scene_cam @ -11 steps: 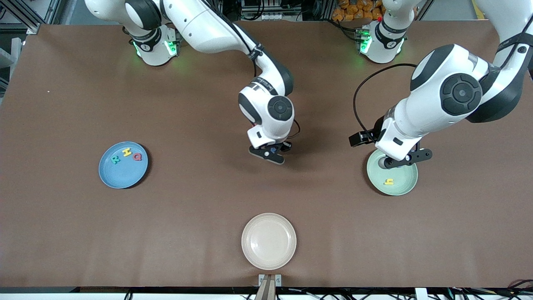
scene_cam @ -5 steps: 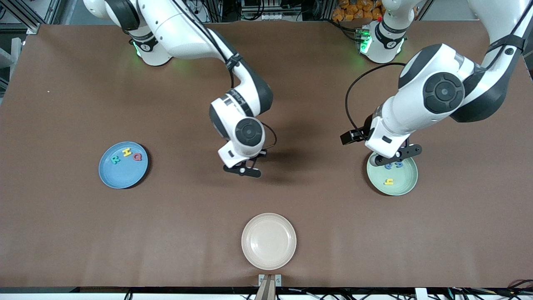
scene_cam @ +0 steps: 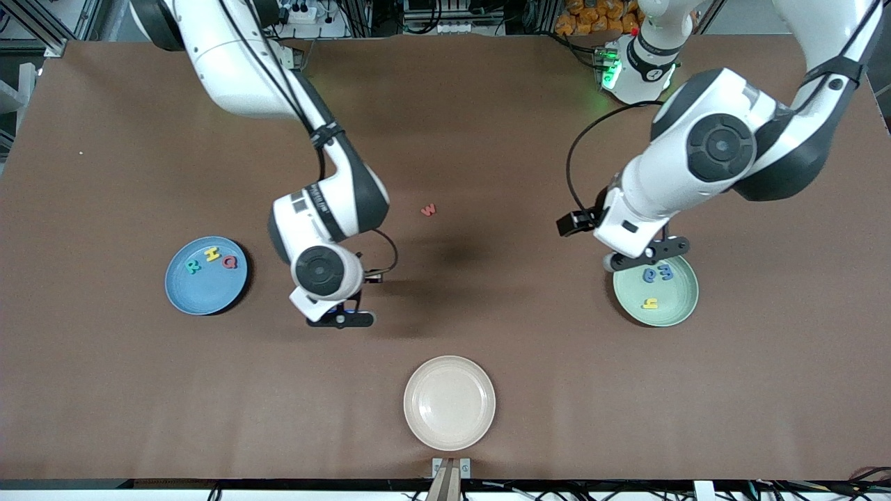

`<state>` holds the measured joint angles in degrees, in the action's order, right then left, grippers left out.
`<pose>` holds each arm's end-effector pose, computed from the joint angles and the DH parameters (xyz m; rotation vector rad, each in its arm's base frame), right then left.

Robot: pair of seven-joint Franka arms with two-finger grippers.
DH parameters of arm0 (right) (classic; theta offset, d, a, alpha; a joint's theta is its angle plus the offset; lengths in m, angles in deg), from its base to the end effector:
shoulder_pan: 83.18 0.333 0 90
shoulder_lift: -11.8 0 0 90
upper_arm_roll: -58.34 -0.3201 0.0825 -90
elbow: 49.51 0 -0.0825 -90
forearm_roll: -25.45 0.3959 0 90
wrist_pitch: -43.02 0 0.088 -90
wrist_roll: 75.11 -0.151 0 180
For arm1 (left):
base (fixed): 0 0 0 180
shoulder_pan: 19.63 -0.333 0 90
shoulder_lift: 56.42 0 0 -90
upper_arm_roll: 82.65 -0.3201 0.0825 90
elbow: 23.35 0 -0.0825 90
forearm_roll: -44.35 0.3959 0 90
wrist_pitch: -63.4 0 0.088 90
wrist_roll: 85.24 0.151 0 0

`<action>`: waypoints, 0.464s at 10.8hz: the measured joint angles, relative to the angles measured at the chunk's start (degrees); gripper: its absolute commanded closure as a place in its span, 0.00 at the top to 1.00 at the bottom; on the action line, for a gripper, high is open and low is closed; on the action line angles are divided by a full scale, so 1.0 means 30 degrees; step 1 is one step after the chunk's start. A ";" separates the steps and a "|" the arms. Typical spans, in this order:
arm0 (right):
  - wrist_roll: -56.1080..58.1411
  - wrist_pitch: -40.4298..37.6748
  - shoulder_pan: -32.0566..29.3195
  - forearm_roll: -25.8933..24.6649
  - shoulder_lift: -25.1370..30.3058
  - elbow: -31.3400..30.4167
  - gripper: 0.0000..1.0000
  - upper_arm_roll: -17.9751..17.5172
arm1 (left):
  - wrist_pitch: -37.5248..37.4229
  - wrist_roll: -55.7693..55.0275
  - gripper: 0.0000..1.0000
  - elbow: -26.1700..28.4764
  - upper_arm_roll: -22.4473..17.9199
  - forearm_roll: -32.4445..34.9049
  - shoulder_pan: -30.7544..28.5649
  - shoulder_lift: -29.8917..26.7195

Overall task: Sort uppercase to blue plate, lowercase to green plate
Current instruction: 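Carry the M to the blue plate while the left gripper reaches the m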

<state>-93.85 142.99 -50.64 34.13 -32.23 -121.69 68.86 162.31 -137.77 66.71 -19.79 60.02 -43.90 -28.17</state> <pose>0.6467 0.3101 0.2410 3.0319 0.0665 -0.3936 0.5674 -0.3005 0.4297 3.0418 0.3444 -0.2562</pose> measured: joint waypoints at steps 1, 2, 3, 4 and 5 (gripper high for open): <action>0.1218 0.0169 -0.0248 -0.0001 0.0438 -0.0658 0.26 0.0284 | 0.0075 -0.0439 1.00 0.0010 -0.0026 0.0000 0.0660 0.0043; 0.2287 0.0554 -0.0315 -0.0027 0.0916 -0.1413 0.26 0.0615 | 0.0277 -0.0991 1.00 0.0020 -0.0038 -0.0001 0.1141 0.0127; 0.3247 0.1275 -0.0336 -0.0291 0.1492 -0.2356 0.26 0.0900 | 0.0485 -0.1712 1.00 0.0035 -0.0047 -0.0001 0.1600 0.0279; 0.3963 0.2076 -0.0405 -0.0843 0.2168 -0.3494 0.26 0.1069 | 0.0696 -0.2566 1.00 0.0044 -0.0072 -0.0002 0.2206 0.0489; 0.4629 0.2702 -0.0581 -0.1322 0.2942 -0.4722 0.26 0.1150 | 0.0935 -0.3423 1.00 0.0058 -0.0212 -0.0003 0.2984 0.0736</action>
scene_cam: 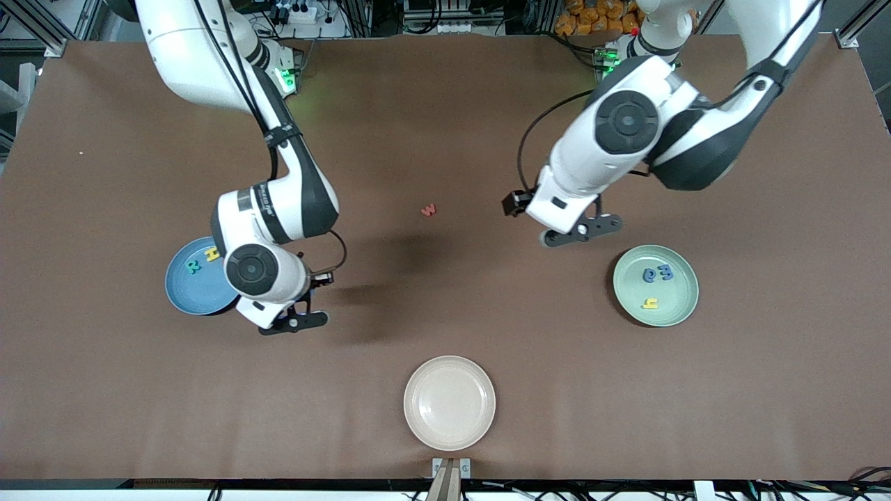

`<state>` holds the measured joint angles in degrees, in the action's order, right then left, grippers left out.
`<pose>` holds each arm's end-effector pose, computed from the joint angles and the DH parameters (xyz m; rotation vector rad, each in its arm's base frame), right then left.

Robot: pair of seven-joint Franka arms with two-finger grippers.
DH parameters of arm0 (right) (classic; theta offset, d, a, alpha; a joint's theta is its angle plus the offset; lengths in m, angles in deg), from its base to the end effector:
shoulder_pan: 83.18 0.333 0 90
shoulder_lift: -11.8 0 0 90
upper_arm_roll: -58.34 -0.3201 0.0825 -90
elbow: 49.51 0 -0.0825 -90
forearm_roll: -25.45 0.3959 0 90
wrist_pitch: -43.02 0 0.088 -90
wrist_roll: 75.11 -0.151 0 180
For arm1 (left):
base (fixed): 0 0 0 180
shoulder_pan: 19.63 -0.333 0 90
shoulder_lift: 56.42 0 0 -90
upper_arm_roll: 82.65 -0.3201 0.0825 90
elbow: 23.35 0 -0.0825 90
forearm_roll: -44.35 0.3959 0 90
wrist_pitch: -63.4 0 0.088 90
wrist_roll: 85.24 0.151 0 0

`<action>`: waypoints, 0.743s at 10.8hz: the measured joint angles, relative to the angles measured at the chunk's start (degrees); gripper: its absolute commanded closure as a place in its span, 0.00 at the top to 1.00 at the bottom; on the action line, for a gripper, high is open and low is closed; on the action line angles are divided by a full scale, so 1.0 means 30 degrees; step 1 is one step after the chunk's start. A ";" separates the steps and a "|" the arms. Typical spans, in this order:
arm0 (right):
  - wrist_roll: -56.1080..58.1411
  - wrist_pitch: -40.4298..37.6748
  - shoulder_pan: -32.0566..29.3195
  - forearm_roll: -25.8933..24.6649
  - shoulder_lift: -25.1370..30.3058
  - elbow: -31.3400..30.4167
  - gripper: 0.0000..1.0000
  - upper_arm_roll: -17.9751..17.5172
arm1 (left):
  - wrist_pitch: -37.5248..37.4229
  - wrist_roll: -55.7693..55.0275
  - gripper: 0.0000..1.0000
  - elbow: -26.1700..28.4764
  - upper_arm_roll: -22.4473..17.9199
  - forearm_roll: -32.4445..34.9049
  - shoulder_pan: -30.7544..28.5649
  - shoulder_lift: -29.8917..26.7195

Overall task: Sort uppercase to blue plate, lowercase to green plate
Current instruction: 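Carry the M to the blue plate while the left gripper reaches the m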

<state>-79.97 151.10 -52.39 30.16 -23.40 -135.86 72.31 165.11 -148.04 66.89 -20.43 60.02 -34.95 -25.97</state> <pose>0.6464 0.2245 0.2522 3.0030 0.3050 -0.3027 0.5257 -0.3849 0.4140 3.0222 0.3995 -0.2889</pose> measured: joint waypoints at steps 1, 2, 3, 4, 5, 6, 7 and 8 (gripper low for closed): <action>0.0908 0.0341 -0.0314 -0.0219 0.0673 -0.1054 0.26 0.0051 | 0.0165 -0.0520 1.00 0.0012 -0.0317 -0.0002 0.0779 0.0250; 0.2002 0.0680 -0.0686 -0.0278 0.1177 -0.1904 0.26 0.0159 | 0.0370 -0.0784 1.00 0.0029 -0.0615 -0.0002 0.1495 0.0570; 0.3157 0.1218 -0.0978 -0.0318 0.1558 -0.2684 0.27 0.0456 | 0.0748 -0.0948 1.00 0.0047 -0.0979 -0.0004 0.2171 0.0965; 0.4280 0.1790 -0.1175 -0.0340 0.1837 -0.3424 0.27 0.0838 | 0.1203 -0.0987 1.00 0.0065 -0.1235 -0.0007 0.2611 0.1400; 0.5382 0.2304 -0.1361 -0.0360 0.2053 -0.4091 0.27 0.1184 | 0.1756 -0.1295 1.00 0.0077 -0.1509 -0.0008 0.3136 0.1784; 0.6514 0.2667 -0.1534 -0.0386 0.2202 -0.4601 0.27 0.1553 | 0.2496 -0.1983 1.00 0.0096 -0.2145 -0.0009 0.4030 0.2044; 0.7750 0.2907 -0.1680 -0.0398 0.2261 -0.4867 0.27 0.2015 | 0.3380 -0.2741 1.00 0.0111 -0.2946 -0.0009 0.5218 0.2267; 0.8990 0.3306 -0.1893 -0.0398 0.2280 -0.5035 0.27 0.2390 | 0.4159 -0.3603 1.00 0.0127 -0.3899 -0.0009 0.6656 0.2453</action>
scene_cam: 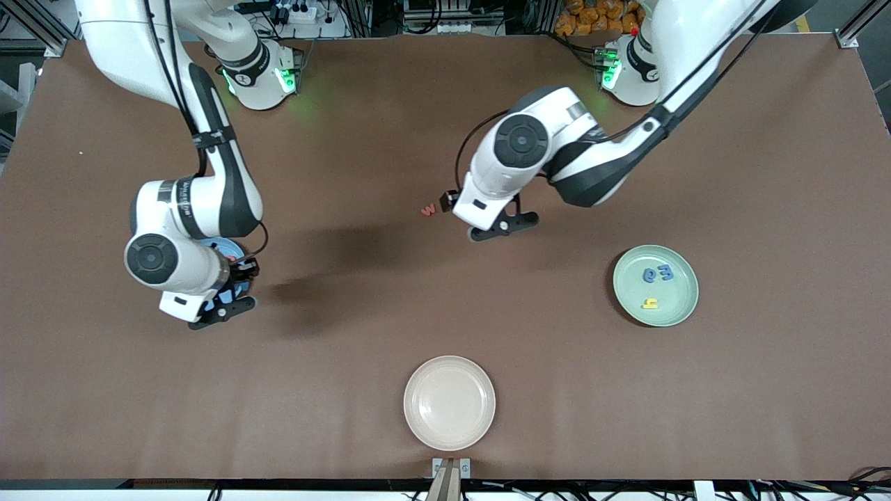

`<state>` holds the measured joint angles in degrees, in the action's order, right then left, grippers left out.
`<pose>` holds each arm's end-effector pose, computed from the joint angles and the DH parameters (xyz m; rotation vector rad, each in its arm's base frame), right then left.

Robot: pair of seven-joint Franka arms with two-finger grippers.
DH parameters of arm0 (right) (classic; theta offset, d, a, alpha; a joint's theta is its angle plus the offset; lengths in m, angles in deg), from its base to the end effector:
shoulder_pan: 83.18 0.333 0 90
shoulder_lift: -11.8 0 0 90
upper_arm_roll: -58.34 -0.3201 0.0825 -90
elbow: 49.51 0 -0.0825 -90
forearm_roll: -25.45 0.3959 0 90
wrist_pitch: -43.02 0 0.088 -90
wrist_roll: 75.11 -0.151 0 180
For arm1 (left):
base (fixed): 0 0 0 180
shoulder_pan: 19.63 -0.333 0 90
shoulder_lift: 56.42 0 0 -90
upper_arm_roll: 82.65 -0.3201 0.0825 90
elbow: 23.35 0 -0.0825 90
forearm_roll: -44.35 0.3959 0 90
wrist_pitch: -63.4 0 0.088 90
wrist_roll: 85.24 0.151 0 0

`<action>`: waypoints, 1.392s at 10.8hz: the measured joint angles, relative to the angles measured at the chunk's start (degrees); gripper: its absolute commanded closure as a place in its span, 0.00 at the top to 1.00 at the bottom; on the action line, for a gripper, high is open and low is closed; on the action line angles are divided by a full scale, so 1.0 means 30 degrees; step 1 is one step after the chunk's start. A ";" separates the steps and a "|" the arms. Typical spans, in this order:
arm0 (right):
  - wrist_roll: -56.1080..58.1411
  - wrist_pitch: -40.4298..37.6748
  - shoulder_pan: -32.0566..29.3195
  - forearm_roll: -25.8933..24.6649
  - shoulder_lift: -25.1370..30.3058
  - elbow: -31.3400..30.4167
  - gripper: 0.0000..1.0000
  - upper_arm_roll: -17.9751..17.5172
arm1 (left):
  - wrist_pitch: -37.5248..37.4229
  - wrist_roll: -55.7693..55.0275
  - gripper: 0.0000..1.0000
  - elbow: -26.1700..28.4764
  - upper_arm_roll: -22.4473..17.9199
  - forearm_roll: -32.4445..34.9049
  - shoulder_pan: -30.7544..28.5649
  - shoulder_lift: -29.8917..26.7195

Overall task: Sort uppercase to blue plate, lowercase to green plate
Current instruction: 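Carry the M to the blue plate while the left gripper reaches the m, then release the M on the blue plate while the left gripper nears the m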

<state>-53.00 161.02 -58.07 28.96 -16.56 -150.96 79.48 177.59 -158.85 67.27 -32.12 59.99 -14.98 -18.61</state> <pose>0.6372 0.0598 0.2384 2.9573 0.6727 -0.2876 0.4724 -0.5014 0.3144 2.9814 0.4701 -0.3383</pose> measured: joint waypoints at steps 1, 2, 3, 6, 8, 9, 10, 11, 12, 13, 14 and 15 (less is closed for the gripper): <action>0.1120 0.0824 -0.0393 0.0000 0.0008 -0.0327 0.27 0.0177 | 0.0715 -0.0817 1.00 0.0012 -0.1365 0.0000 0.1760 0.0135; 0.2004 0.1896 -0.0771 0.0000 0.0008 -0.0907 0.27 0.0240 | 0.1231 -0.1406 1.00 0.0011 -0.2666 0.0000 0.3424 0.0283; 0.2861 0.2973 -0.1066 0.0001 0.0003 -0.1639 0.27 0.0298 | 0.1511 -0.1973 1.00 0.0011 -0.3675 0.0000 0.4762 0.0461; 0.5081 0.5123 -0.1697 0.0006 -0.0011 -0.3401 0.28 0.0449 | 0.2199 -0.3741 1.00 0.0021 -0.4821 0.0000 0.6700 0.1216; 0.5743 0.5672 -0.1943 0.0011 -0.0014 -0.4007 0.31 0.0496 | 0.2937 -0.4714 1.00 0.0015 -0.6587 0.0002 0.8507 0.1582; 0.5900 0.6130 -0.2043 0.0012 -0.0030 -0.4360 0.34 0.0506 | 0.3215 -0.4957 1.00 0.0006 -0.7733 0.0002 0.9619 0.1733; 0.5983 0.6865 -0.2104 0.0012 -0.0053 -0.4850 0.37 0.0511 | 0.3400 -0.5167 1.00 -0.0007 -0.8545 0.0002 1.0442 0.1923; 0.6016 0.7451 -0.2116 0.0038 -0.0079 -0.5295 0.42 0.0510 | 0.3599 -0.5243 1.00 -0.0010 -0.8912 0.0002 1.0799 0.2138; 0.6016 0.7683 -0.2116 0.0065 -0.0096 -0.5531 0.50 0.0506 | 0.3832 -0.5278 1.00 -0.0014 -0.9020 0.0002 1.0842 0.2315; 0.6016 0.7711 -0.2116 0.0120 -0.0101 -0.5613 0.78 0.0505 | 0.3958 -0.5419 1.00 -0.0034 -0.9086 0.0002 1.0827 0.2432; 0.6017 0.7703 -0.2116 0.0182 -0.0100 -0.5622 0.94 0.0497 | 0.4155 -0.5799 1.00 -0.0049 -0.9126 0.0002 1.0827 0.2480; 0.6017 0.7699 -0.2114 0.0213 -0.0101 -0.5622 1.00 0.0487 | 0.4559 -0.6306 1.00 -0.0064 -0.9126 0.0002 1.0833 0.2480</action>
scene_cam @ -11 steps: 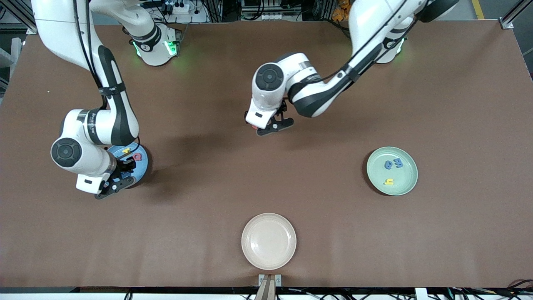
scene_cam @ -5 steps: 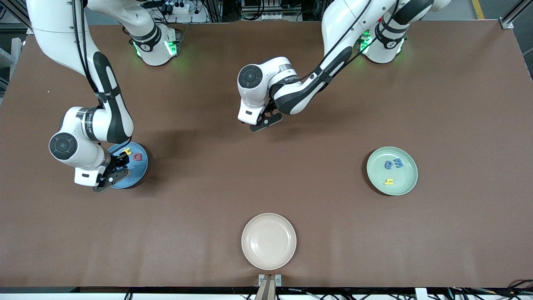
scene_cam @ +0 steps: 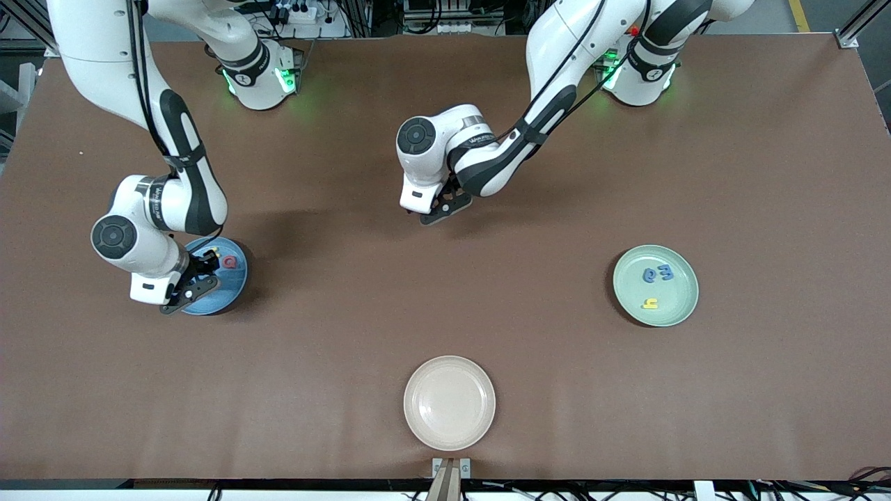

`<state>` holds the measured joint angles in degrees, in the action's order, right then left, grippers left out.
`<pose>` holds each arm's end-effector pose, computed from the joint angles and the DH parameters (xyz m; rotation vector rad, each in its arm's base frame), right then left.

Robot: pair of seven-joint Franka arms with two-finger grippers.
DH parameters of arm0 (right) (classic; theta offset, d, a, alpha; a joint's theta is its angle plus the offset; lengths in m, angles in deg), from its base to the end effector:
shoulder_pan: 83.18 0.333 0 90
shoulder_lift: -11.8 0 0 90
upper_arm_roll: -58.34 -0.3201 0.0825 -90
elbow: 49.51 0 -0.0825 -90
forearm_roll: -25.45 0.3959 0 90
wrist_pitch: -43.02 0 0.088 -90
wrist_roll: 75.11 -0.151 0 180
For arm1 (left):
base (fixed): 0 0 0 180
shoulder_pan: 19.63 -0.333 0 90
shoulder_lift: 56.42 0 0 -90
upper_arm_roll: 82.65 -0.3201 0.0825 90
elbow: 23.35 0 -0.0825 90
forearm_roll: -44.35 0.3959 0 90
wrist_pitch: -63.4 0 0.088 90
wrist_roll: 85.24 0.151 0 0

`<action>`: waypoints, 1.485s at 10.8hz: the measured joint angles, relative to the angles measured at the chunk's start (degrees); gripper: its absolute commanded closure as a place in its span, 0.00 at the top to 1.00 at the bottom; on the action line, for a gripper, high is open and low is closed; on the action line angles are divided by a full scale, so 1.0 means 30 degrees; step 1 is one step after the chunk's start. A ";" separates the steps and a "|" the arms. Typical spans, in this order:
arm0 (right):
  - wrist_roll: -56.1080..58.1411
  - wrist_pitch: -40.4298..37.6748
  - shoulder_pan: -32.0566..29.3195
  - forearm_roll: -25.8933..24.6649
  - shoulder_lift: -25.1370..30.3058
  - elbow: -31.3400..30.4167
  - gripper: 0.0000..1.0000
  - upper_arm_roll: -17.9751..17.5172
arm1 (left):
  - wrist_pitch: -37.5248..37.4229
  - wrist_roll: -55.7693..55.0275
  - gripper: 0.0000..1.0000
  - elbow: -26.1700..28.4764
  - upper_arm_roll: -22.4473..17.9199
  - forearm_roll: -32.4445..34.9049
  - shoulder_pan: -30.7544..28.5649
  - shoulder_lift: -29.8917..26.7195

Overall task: Sort uppercase to blue plate, lowercase to green plate
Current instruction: 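Release the M on the blue plate while the left gripper nears the m, then close the left gripper on the pink m while the right gripper withdraws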

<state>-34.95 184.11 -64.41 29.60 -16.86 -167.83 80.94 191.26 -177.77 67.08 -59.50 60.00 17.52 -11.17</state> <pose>0.5885 -0.0456 0.1502 2.8857 0.9148 -0.1672 0.3821 -0.5852 0.1460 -3.0044 -0.7434 0.1405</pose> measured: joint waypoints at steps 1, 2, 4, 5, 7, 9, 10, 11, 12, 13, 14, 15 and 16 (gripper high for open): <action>-0.0002 -0.0025 0.0000 0.0016 0.0001 0.0005 1.00 -0.0001 | 0.0408 -0.0325 1.00 -0.0028 -0.0002 0.0000 0.0002 0.0000; -0.0008 -0.0167 0.0001 0.0064 0.0003 0.0050 1.00 -0.0002 | 0.0699 -0.0427 1.00 -0.0043 -0.0003 0.0000 0.0002 0.0000; -0.0017 -0.1385 0.0000 0.0630 0.0050 0.0614 1.00 0.0004 | 0.1018 -0.0709 1.00 -0.0034 -0.0016 0.0000 0.0014 0.0008; -0.0017 -0.2285 0.0000 0.0916 0.0118 0.1167 1.00 0.0018 | 0.1325 -0.0835 1.00 -0.0012 -0.0065 0.0000 0.0016 0.0038; -0.0469 -0.3700 -0.0009 0.1232 0.0565 0.2278 1.00 0.0070 | 0.1795 -0.1012 1.00 0.0027 -0.0197 0.0000 0.0015 0.0223; -0.1684 -0.4930 -0.0137 0.1244 0.1439 0.3018 1.00 0.0095 | 0.2118 -0.1027 1.00 0.0032 -0.0212 0.0000 0.0026 0.0529; -0.2378 -0.5793 -0.0345 0.1244 0.1963 0.3327 1.00 0.0005 | 0.2236 -0.1029 0.99 0.0034 -0.0215 0.0000 0.0034 0.0644; -0.2979 -0.6842 -0.0742 0.1242 0.2504 0.3687 1.00 -0.0300 | 0.2306 -0.1030 0.97 0.0033 -0.0219 0.0000 0.0058 0.0702; -0.3529 -0.8167 -0.1279 0.1234 0.3050 0.4246 1.00 -0.0805 | 0.2320 -0.1031 0.94 0.0034 -0.0219 0.0000 0.0130 0.0726; -0.4167 -0.9655 -0.1799 0.1206 0.3574 0.5007 1.00 -0.1344 | 0.2321 -0.1033 0.93 0.0036 -0.0219 0.0000 0.0208 0.0747; -0.4823 -1.1060 -0.2293 0.0969 0.4028 0.5853 1.00 -0.1953 | 0.2321 -0.1055 0.90 0.0040 -0.0227 0.0000 0.0276 0.0785; -0.5656 -1.2240 -0.2782 0.0425 0.4452 0.6697 1.00 -0.2683 | 0.2321 -0.1129 0.86 0.0042 -0.0244 0.0000 0.0327 0.0823; -0.6605 -1.3101 -0.3117 -0.0101 0.4872 0.7347 1.00 -0.3318 | 0.2322 -0.1180 0.85 0.0052 -0.0263 0.0001 0.0367 0.0840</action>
<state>-54.76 144.81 -73.76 29.30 -2.25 -145.79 70.98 198.23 -181.31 67.23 -60.29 60.00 18.62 -8.65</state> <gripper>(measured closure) 0.000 0.097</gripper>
